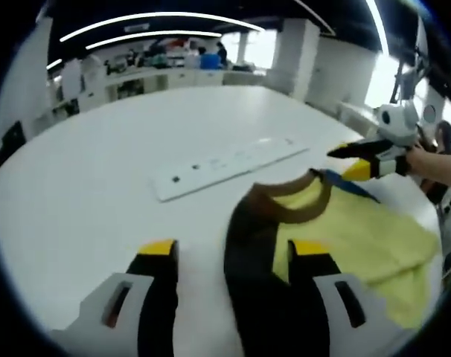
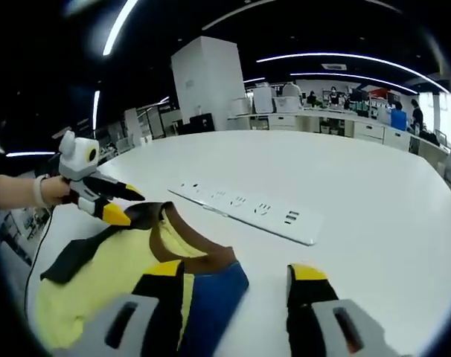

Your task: Fold the garment on the visible template until the final outline fits inside the template.

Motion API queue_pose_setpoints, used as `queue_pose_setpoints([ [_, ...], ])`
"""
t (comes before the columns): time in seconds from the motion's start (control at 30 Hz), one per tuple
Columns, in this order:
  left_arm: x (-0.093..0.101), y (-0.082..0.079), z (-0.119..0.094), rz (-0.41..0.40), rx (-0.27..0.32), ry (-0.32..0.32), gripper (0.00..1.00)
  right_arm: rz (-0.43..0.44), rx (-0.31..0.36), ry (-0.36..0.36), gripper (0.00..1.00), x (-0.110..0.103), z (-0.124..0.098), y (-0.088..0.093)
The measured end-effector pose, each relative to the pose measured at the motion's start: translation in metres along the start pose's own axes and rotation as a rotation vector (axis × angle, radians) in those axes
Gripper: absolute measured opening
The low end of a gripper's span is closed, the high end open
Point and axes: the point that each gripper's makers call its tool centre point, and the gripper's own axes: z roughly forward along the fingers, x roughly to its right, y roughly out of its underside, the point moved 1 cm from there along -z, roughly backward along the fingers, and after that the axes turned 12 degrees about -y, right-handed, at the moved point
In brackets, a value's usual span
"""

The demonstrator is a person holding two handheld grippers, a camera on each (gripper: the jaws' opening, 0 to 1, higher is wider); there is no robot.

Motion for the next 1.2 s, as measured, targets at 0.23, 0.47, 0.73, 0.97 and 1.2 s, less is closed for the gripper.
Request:
queue_pose_setpoints([
  [0.23,0.011,-0.004,-0.020,-0.006,0.009,0.026,0.76,0.013,0.015,-0.032,0.87,-0.011,-0.007,0.000],
  [0.47,0.018,-0.005,-0.030,-0.015,0.009,0.045,0.79,0.009,0.019,-0.027,0.84,-0.018,-0.022,-0.002],
  [0.73,0.029,-0.005,-0.054,-0.027,0.020,0.074,0.81,-0.004,0.009,-0.033,0.81,-0.032,-0.041,-0.002],
  [0.97,0.038,-0.003,-0.086,-0.029,0.051,0.072,0.79,0.008,0.014,-0.039,0.80,-0.052,-0.063,0.005],
  [1.2,0.047,0.006,-0.115,-0.044,0.054,0.063,0.78,0.029,0.030,-0.032,0.79,-0.062,-0.080,0.008],
])
